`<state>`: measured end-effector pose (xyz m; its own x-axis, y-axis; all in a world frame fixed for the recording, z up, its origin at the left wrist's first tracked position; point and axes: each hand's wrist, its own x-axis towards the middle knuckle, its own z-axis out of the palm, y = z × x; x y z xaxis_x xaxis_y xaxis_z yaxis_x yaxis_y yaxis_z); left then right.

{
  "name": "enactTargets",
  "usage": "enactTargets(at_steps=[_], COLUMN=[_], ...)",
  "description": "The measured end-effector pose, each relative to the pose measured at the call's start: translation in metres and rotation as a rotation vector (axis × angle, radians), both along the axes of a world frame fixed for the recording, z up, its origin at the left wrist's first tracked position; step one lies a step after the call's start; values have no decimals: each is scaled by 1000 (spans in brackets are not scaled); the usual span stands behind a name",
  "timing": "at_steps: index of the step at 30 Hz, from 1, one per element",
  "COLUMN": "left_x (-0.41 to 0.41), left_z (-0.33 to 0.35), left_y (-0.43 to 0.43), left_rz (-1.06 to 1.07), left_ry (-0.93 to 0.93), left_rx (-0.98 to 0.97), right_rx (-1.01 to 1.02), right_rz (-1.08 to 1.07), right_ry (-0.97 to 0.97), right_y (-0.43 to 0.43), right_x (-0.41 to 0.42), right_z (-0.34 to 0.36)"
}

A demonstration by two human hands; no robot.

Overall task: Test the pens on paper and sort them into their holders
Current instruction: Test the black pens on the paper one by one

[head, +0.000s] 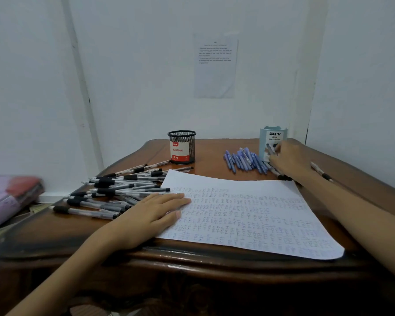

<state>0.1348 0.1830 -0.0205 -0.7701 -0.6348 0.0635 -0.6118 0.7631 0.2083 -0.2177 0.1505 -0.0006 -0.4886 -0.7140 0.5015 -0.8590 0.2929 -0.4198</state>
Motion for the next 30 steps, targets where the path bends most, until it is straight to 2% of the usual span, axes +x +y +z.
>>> enactTargets(at_steps=[4,8,11,13,15,18,20,25,30], left_x=[0,0,1,1,1,1,2,2,3], left_z=[0,-1,-1,-1,0,0,-1,-1,-4], left_y=[0,-1,-1,0,0,-1,-2,-2,-5], left_rz=[-3,-7,1,3,5,1,5,14,2], left_ry=[-4,0,0,-3,-14,-13,-7,4,24], left_rx=[9,3,0,-9,-9,-7,-11,-20,-49], right_rx=[213,248,279,221,52,-280,-320,-69,157], right_rz=[-135,-183,-206,-180,-85,150,315,512,611], right_ry=[128,361,441,419,399,471,550,630,451], right_y=[4,1,2,6,9,4,-2,-38,-74], right_x=[-8,-1,6,9,17,50,80,134,160], right_z=[-9,-16,-14,-7,2,9,2,-26,-25])
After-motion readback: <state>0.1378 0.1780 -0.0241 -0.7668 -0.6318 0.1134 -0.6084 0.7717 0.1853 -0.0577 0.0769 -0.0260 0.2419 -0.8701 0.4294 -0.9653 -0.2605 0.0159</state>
